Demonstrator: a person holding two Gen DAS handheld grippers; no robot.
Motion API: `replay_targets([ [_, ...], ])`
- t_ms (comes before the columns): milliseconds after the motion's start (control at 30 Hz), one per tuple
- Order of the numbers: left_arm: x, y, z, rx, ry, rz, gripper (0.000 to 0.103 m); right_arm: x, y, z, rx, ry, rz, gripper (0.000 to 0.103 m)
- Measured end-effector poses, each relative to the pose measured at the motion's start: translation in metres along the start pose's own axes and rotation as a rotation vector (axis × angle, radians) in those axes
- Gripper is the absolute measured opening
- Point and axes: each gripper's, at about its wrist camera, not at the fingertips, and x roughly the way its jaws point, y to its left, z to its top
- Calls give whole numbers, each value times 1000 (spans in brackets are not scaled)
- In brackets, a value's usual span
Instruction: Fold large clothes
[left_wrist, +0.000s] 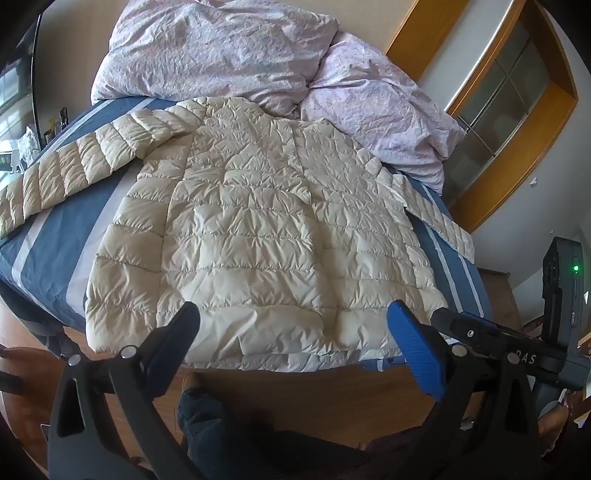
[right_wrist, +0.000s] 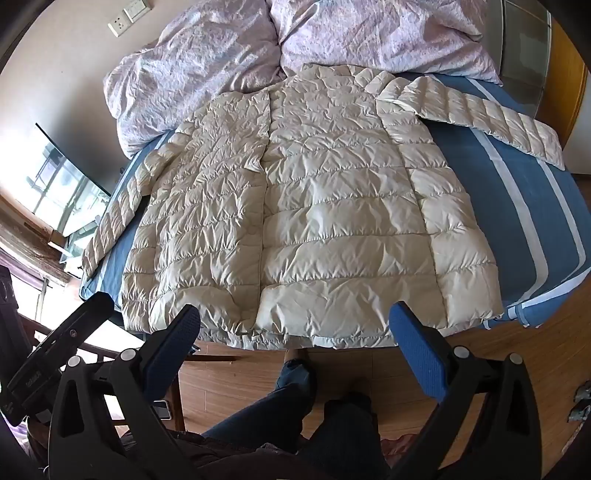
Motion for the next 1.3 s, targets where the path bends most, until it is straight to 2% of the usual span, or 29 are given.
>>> replay_targets([
  [1300,0,0,0,5,-3,3,101,2,-2,1,1,-3,6,102],
])
